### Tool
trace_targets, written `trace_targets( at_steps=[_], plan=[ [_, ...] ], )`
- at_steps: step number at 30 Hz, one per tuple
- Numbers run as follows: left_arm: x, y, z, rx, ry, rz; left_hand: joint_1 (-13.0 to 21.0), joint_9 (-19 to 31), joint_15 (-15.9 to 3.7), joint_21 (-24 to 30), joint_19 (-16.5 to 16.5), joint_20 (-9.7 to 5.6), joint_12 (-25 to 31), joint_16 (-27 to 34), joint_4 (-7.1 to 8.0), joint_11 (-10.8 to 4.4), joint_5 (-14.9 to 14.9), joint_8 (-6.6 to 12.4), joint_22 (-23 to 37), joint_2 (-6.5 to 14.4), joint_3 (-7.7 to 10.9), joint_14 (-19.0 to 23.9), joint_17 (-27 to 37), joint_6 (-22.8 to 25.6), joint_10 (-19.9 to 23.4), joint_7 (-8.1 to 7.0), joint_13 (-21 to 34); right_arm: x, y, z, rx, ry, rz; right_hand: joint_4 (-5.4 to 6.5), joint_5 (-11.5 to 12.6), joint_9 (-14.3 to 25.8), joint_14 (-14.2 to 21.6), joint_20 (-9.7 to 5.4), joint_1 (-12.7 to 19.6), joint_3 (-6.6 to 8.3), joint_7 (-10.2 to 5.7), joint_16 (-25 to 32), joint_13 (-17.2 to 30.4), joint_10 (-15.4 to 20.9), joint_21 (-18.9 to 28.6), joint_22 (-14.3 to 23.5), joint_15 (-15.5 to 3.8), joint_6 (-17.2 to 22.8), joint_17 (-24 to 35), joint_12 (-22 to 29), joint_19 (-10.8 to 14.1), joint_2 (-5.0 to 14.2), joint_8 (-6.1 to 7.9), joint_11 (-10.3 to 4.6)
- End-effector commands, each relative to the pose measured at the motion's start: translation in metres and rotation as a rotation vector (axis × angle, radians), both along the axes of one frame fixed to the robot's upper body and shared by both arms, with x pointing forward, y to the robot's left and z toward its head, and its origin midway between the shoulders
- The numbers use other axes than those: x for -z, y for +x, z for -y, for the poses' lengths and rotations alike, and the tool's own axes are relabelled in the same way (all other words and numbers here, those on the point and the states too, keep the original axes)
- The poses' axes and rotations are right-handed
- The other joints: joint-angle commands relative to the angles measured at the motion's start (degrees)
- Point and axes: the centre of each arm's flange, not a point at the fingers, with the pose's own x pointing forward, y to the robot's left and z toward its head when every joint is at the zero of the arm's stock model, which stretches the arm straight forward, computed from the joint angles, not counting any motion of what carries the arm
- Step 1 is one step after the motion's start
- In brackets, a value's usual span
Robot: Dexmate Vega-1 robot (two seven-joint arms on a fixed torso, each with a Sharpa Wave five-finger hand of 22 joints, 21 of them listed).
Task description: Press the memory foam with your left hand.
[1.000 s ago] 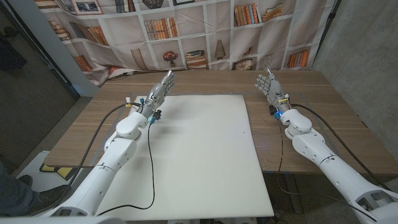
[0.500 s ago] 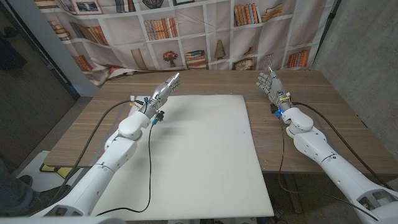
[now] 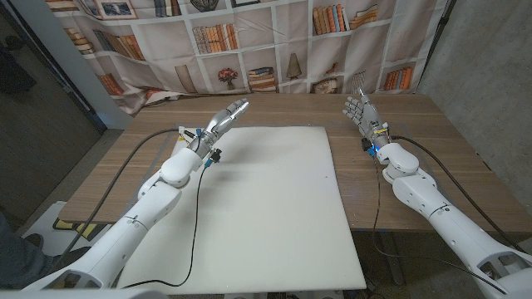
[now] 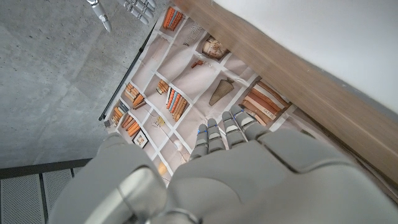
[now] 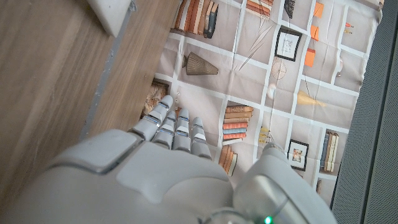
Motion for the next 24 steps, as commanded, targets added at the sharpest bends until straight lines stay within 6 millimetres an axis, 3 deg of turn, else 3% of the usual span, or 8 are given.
trace_targets(
  at_steps=[1, 19, 24],
  plan=[
    [-0.003, -0.008, 0.011, -0.095, 0.118, 0.094, 0.7, 0.2, -0.14, 0.3, 1.0, -0.11, 0.3, 0.2, -0.43, 0.01, -0.3, 0.52, 0.2, 0.3, 0.2, 1.1, 0.2, 1.1, 1.3, 0.04, 0.3, -0.004, 0.0, -0.001, -0.006, -0.009, 0.007, -0.14, 0.1, 0.3, 0.4, -0.17, 0.5, 0.09, 0.11, 0.1, 0.3, 0.7, -0.3, 0.3, -0.04, 0.4, 0.1, 0.0, 0.3, 0.0, 0.1, -0.09],
    [-0.006, -0.012, 0.031, -0.171, 0.255, 0.148, 2.2, 0.2, -0.6, 0.4, 2.8, -0.2, 0.4, 0.3, -1.1, 0.13, -0.5, 0.81, 0.2, 0.6, 0.41, 3.0, 0.2, 3.4, 3.5, -0.16, 0.3, -0.003, -0.001, -0.001, -0.011, -0.01, 0.006, -0.24, 0.1, 0.3, 0.6, -0.2, 0.5, 0.08, 0.13, 0.1, 0.3, 0.9, -0.4, 0.3, -0.03, 0.5, 0.1, 0.0, 0.5, 0.01, 0.12, -0.08],
    [-0.007, -0.013, 0.036, -0.208, 0.281, 0.177, 2.9, 0.2, -1.3, 0.3, 3.3, -0.26, 0.4, 0.3, -1.38, -1.09, -0.6, 0.96, 0.2, 1.0, 0.53, 4.1, 0.2, 4.8, 4.6, -0.93, 0.4, -0.002, -0.001, 0.0, -0.007, -0.008, 0.004, -0.27, 0.1, 0.3, 0.6, -0.18, 0.5, 0.08, 0.13, 0.1, 0.3, 0.9, -0.4, 0.3, -0.05, 0.5, 0.1, 0.0, 0.6, 0.02, 0.13, -0.08]
  ],
)
